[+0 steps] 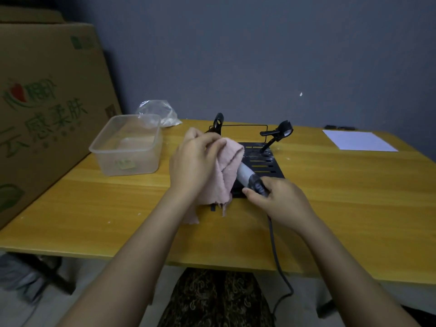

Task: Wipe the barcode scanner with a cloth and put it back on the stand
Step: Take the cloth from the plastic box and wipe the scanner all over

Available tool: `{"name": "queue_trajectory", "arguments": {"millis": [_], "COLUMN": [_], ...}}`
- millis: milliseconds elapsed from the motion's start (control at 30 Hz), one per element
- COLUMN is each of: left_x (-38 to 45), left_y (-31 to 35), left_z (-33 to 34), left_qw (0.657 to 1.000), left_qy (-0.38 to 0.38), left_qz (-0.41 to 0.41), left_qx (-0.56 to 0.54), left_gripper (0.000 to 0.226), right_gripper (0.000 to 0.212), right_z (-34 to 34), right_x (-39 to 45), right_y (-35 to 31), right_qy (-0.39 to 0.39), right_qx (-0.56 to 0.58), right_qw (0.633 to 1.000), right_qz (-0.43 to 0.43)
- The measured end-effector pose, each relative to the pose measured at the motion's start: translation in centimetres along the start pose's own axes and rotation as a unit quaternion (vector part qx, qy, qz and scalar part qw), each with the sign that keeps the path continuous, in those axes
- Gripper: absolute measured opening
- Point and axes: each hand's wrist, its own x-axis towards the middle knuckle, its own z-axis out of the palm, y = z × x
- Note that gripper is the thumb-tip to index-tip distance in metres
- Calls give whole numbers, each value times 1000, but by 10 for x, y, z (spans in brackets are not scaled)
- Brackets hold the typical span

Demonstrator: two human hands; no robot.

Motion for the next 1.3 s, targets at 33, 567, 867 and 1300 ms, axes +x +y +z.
{"name": "queue_trajectory", "arguments": {"millis": [33,567,867,1300], "left_x": [-1,-34,-30,-60], "left_y": [-1,-18,-29,-32], "left_z": [1,40,29,46], "left_qw": [1000,979,955,950], "left_qy": [-12,-145,-192,-110], "left_qz": [-2,134,174,292], "left_qx": [-6,-57,-146,12], "left_gripper": [23,51,53,65], "right_gripper": [47,42,41,39], "right_z": [1,1,3,-7], "right_x": [0,-5,-2,0], "right_y": [0,-3,1,-6], "right_qy": [4,10,-3,-45], "right_qx": [10,108,191,371], "right_qw": [1000,994,981,925], "right_qz": [8,-10,-9,62]}}
